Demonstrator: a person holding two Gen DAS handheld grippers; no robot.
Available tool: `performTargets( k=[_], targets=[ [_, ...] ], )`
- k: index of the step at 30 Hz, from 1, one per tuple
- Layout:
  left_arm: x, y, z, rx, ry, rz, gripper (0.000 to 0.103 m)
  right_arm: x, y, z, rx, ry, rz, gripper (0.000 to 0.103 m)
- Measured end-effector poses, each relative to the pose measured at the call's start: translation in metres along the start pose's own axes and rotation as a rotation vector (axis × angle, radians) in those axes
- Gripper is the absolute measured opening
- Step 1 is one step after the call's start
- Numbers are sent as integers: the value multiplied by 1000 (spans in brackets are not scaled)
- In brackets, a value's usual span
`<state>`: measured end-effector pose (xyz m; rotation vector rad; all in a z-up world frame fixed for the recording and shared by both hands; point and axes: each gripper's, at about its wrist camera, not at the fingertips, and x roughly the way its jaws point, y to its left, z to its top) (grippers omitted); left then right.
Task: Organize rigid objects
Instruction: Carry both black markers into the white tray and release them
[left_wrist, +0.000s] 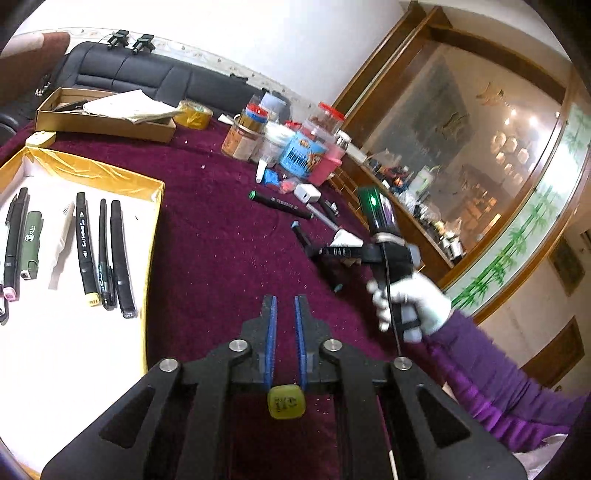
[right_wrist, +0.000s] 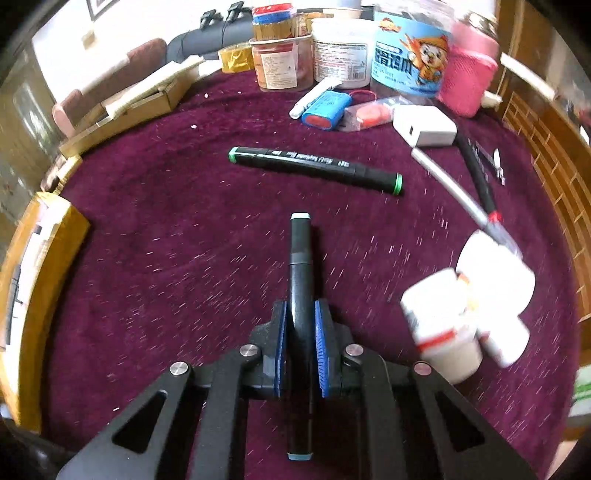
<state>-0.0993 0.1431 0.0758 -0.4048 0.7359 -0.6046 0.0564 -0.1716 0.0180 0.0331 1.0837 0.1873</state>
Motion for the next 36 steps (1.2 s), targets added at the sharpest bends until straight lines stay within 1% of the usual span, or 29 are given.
performTargets(
  k=[4, 7, 9, 10, 11, 12, 13, 14, 17, 18, 19, 21, 22, 23, 24, 25, 28, 29, 30, 31, 33, 34, 35, 36],
  targets=[
    [-17, 7, 3, -32, -25, -43, 0, -21, -5, -23, 108, -45, 157, 13],
    [-31, 11, 6, -49, -58, -74, 0, -38, 3, -36, 152, -71, 274, 13],
    [-40, 11, 7, -44, -83, -61, 0, -51, 18, -43, 143, -89, 335, 13],
    [-40, 11, 6, -39, -83, -50, 0, -54, 25, -45, 133, -93, 350, 13],
    [-39, 7, 4, -12, -72, -35, 0, -60, 35, -49, 116, -97, 373, 13],
    [-36, 0, 1, 37, -46, -16, 0, -61, 41, -51, 105, -99, 389, 13],
    [-28, -13, -4, 122, 18, 15, 0, -64, 48, -55, 94, -101, 405, 13],
    [-21, -21, -9, 178, 64, 38, 0, -66, 53, -59, 87, -101, 423, 13],
    [-3, -41, -22, 361, 190, 116, 6, -67, 63, -74, 82, -98, 455, 13],
    [2, -45, -24, 420, 236, 154, 12, -66, 65, -78, 81, -97, 460, 13],
    [7, -47, -26, 468, 262, 185, 18, -66, 65, -82, 81, -96, 461, 13],
    [21, -51, -33, 607, 340, 258, 25, -65, 65, -90, 87, -89, 474, 13],
    [25, -51, -37, 643, 363, 287, 25, -63, 64, -90, 88, -89, 478, 13],
    [34, -49, -42, 687, 403, 312, 26, -63, 63, -92, 90, -90, 480, 13],
    [41, -48, -46, 711, 448, 314, 28, -62, 63, -94, 92, -87, 486, 13],
    [51, -45, -52, 734, 500, 320, 28, -59, 62, -94, 95, -85, 490, 13],
    [80, -36, -70, 799, 609, 389, 27, -56, 61, -99, 112, -79, 505, 13],
    [79, -39, -66, 794, 577, 369, 20, -54, 62, -100, 116, -77, 511, 13],
    [79, -39, -62, 757, 569, 375, 12, -51, 63, -101, 120, -75, 516, 13],
    [77, -40, -60, 744, 544, 379, 12, -50, 65, -103, 121, -72, 523, 13],
    [66, -42, -53, 674, 481, 328, 12, -51, 69, -104, 123, -69, 546, 13],
    [61, -41, -52, 651, 457, 319, 12, -52, 71, -104, 125, -71, 560, 13],
    [53, -40, -49, 608, 422, 301, 12, -54, 73, -103, 126, -73, 577, 13],
    [42, -39, -44, 555, 388, 266, 12, -57, 77, -101, 125, -74, 595, 13]
  ],
)
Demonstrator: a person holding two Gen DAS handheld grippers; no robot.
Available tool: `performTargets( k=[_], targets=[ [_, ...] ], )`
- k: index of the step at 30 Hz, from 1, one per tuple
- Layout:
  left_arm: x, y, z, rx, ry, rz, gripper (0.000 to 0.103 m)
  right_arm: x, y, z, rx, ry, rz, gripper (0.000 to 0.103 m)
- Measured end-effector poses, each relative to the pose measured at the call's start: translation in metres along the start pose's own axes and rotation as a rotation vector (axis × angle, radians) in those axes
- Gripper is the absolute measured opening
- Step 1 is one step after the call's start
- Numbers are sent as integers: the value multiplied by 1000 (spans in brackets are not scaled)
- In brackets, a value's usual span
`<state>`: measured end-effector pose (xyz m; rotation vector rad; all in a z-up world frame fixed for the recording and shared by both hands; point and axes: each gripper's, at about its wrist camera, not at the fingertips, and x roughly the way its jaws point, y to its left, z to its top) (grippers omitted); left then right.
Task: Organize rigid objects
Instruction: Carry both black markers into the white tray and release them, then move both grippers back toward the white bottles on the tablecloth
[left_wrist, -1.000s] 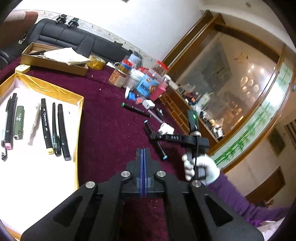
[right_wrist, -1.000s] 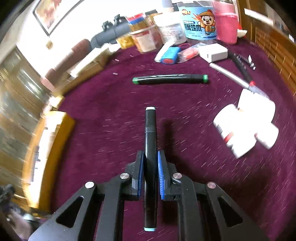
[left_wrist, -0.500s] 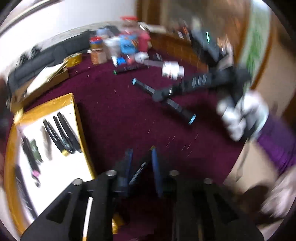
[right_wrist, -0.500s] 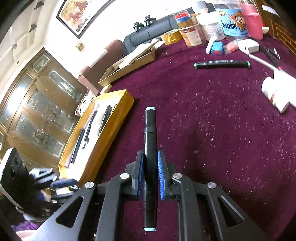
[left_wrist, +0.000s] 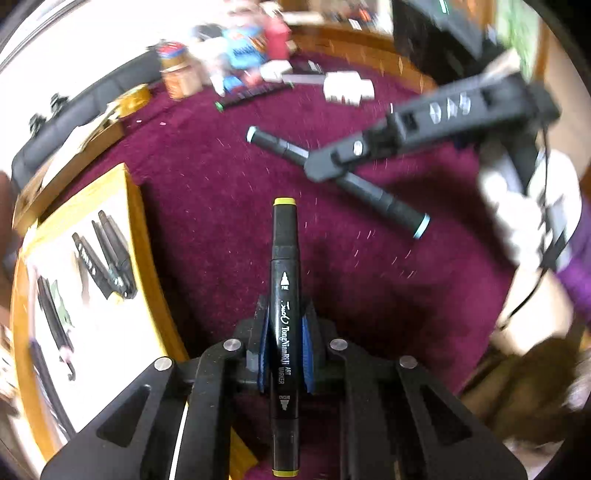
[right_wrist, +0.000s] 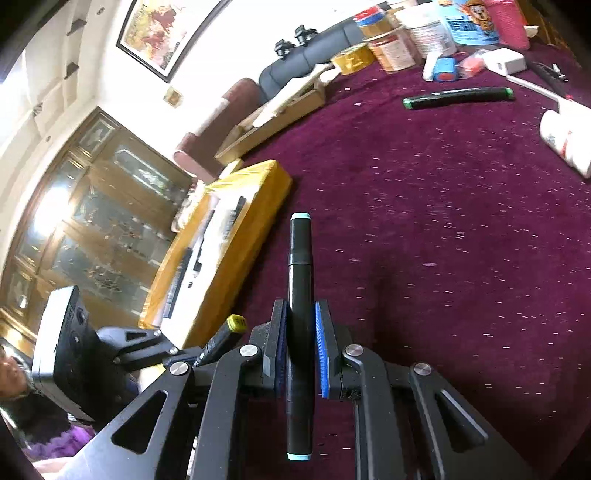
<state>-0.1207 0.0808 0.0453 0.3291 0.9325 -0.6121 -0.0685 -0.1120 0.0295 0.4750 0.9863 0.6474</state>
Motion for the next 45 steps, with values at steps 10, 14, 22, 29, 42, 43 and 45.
performTargets(
  k=[10, 14, 22, 29, 42, 43, 45],
  targets=[
    [-81, 109, -49, -477, -209, -76, 12, 56, 84, 23, -71, 90, 135, 13],
    [-78, 161, -71, -632, -169, 10, 12, 102, 117, 28, -79, 157, 153, 13],
    [-52, 207, -108, -858, -82, 96, 13, 188, 148, 21, -66, 266, 38, 13],
    [-68, 209, -129, -926, -147, 51, 24, 196, 161, 14, -139, 278, -56, 14],
    [-136, 187, -149, -1038, -401, 127, 45, 180, 193, -4, -297, 248, 18, 25],
    [-140, 185, -148, -1044, -413, 137, 45, 175, 192, -5, -297, 229, 20, 25],
    [-146, 180, -145, -1045, -425, 142, 45, 160, 193, -5, -291, 186, 47, 25]
  ],
)
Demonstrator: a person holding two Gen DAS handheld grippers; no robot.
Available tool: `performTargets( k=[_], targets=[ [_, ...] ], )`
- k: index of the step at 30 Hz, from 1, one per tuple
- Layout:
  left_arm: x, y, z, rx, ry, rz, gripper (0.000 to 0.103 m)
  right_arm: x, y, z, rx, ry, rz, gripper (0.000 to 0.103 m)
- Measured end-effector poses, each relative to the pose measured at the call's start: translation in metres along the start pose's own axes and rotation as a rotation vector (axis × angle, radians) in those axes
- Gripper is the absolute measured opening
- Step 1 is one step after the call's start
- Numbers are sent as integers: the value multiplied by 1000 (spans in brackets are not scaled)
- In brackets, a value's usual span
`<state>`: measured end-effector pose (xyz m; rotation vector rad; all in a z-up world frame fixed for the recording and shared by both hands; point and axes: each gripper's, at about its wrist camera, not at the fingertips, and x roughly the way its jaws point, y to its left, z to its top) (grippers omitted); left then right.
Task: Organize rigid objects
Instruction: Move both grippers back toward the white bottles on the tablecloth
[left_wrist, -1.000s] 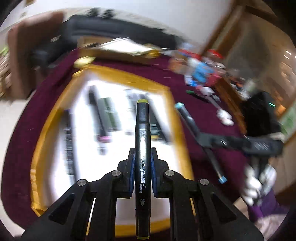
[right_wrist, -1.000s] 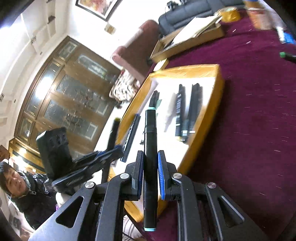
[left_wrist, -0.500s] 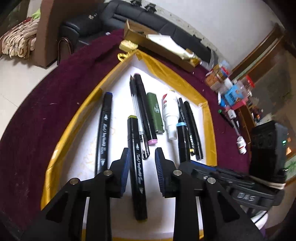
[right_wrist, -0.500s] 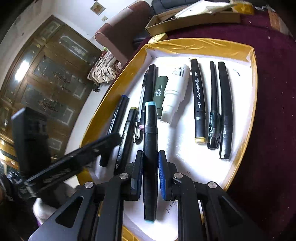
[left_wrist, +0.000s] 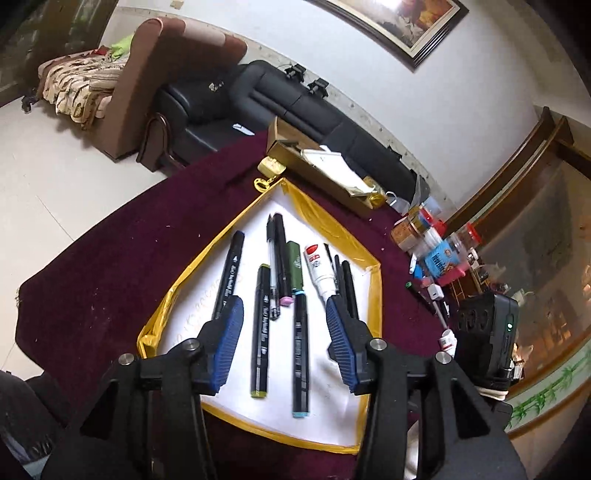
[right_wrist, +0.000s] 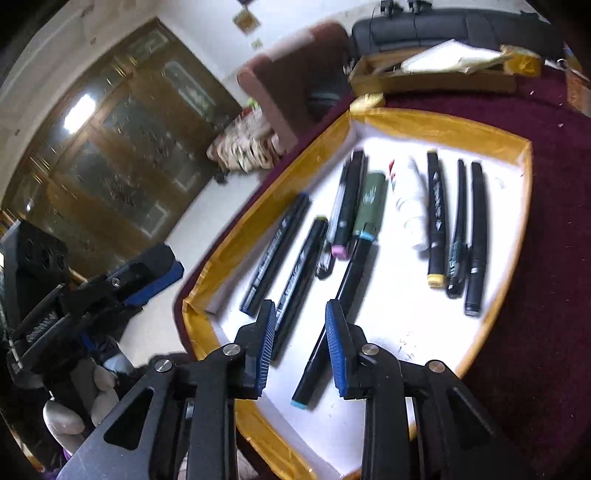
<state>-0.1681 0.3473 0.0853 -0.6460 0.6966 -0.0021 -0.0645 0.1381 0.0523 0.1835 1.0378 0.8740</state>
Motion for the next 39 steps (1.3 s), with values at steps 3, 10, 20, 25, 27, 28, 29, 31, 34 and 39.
performTargets(
  k=[3, 10, 20, 25, 27, 28, 29, 31, 34, 39],
  targets=[
    [-25, -3, 10, -18, -67, 14, 45, -31, 28, 6, -74, -78, 98, 25],
    [-28, -45, 16, 24, -133, -46, 57, -96, 13, 0, -47, -251, 142, 53],
    [75, -170, -32, 282, 115, -212, 57, -276, -205, -33, 320, -534, -444, 53],
    [117, -211, -59, 302, 241, -232, 57, -305, -296, -50, 539, -608, -354, 53],
    [132, -231, -72, 349, 285, -210, 57, -302, -314, -52, 550, -586, -388, 53],
    [138, -241, -81, 371, 322, -217, 57, -296, -321, -49, 541, -572, -412, 53],
    [142, -247, -88, 395, 338, -219, 57, -291, -325, -49, 528, -553, -420, 53],
    [146, -256, -101, 453, 347, -199, 57, -285, -335, -57, 519, -534, -398, 53],
    [153, -255, -110, 485, 348, -167, 57, -272, -349, -58, 534, -476, -394, 53],
    [168, -251, -114, 459, 367, -149, 57, -253, -338, -45, 440, -448, -488, 53]
  ],
)
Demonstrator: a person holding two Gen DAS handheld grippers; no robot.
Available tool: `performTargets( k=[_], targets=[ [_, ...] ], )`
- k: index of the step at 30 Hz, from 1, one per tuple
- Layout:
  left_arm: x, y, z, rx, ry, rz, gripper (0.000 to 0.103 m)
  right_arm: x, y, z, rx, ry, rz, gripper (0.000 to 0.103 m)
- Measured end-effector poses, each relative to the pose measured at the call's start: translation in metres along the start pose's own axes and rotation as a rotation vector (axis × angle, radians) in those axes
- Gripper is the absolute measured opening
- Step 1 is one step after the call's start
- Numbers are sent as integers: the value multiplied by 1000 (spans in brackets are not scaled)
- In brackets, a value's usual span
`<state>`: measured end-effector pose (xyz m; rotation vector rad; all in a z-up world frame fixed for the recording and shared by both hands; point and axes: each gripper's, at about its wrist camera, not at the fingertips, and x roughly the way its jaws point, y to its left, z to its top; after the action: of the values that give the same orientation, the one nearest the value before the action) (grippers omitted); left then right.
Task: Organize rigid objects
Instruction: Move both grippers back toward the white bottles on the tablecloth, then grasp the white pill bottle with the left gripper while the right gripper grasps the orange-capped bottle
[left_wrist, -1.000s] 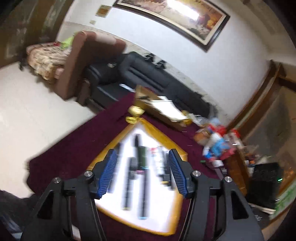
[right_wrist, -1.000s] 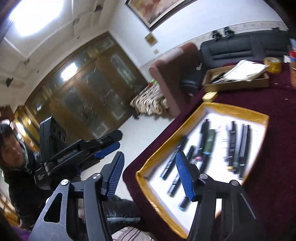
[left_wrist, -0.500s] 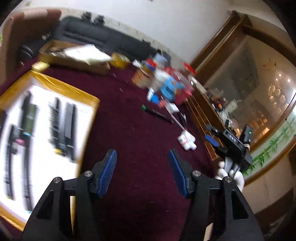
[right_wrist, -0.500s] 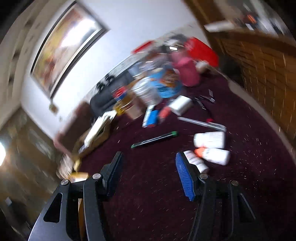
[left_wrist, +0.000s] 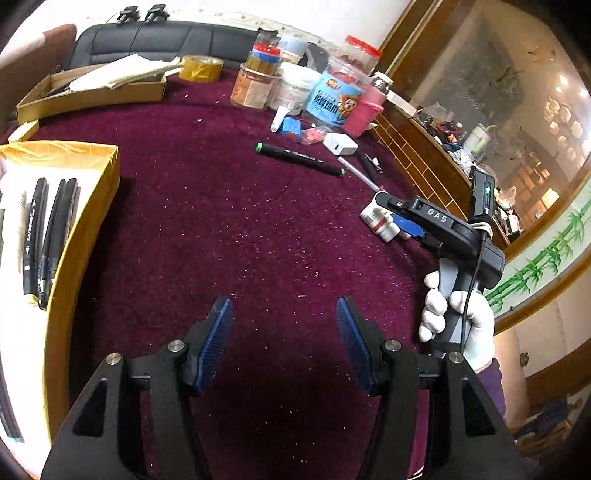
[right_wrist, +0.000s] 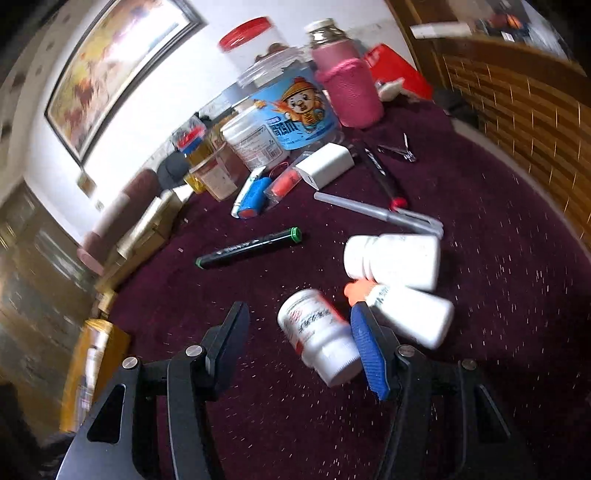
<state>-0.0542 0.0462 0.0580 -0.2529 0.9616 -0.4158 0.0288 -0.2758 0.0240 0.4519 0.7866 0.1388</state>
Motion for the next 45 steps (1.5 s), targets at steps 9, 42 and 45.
performTargets(
  k=[9, 42, 45],
  targets=[
    [13, -4, 1, 4, 36, -10, 57, 16, 40, -24, -160, 199, 246, 50],
    [114, -61, 40, 272, 74, 35, 31, 2, -28, -4, 53, 7, -113, 58],
    [93, -46, 32, 235, 55, 18, 31, 8, -16, -5, -5, 11, -165, 58]
  ],
)
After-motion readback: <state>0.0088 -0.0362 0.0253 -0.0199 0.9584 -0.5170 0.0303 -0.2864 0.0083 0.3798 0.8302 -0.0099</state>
